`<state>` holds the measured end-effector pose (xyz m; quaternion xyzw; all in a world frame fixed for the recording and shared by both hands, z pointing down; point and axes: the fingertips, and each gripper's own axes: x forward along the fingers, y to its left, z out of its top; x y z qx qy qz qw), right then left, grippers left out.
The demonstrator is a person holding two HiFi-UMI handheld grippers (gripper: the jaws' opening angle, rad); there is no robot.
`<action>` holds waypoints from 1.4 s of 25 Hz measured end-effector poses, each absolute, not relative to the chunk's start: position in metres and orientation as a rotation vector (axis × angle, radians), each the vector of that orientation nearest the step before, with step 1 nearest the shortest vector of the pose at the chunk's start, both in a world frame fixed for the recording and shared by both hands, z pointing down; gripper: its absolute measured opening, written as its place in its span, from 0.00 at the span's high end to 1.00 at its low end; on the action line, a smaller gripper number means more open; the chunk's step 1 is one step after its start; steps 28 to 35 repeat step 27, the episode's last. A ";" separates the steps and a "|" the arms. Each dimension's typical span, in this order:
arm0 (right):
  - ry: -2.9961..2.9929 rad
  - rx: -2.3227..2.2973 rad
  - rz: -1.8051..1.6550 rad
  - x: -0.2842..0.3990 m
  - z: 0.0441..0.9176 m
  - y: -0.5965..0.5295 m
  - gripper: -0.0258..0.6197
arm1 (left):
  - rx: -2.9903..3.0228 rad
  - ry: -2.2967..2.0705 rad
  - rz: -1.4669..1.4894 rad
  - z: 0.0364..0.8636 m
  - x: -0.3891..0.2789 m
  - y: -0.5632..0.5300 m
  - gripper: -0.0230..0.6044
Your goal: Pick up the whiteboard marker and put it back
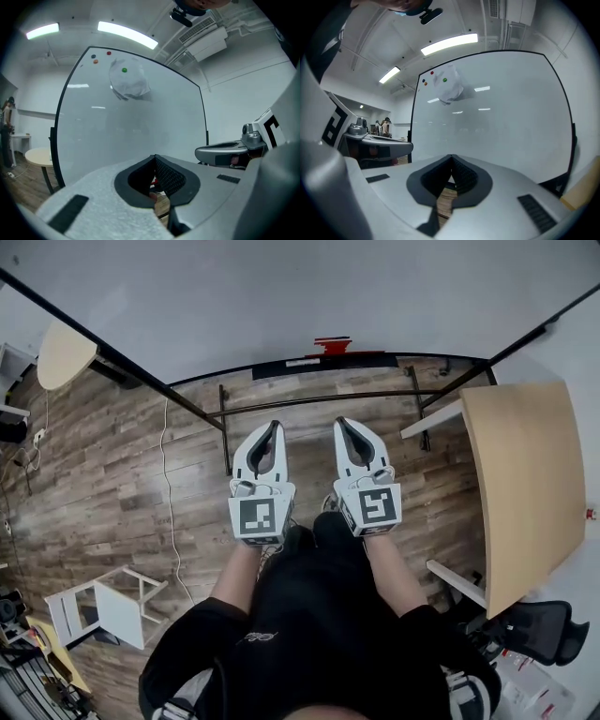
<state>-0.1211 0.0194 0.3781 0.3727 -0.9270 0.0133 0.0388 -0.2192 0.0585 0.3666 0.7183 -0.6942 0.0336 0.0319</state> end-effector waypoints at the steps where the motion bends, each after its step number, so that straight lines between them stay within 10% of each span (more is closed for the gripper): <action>1: -2.842 1.146 0.033 -0.118 0.376 0.021 0.96 | 2.216 -2.139 0.094 0.365 -0.216 0.060 0.95; 35: -2.966 1.074 -0.054 -0.096 0.323 0.001 0.96 | 2.227 -2.185 0.042 0.332 -0.178 0.036 0.95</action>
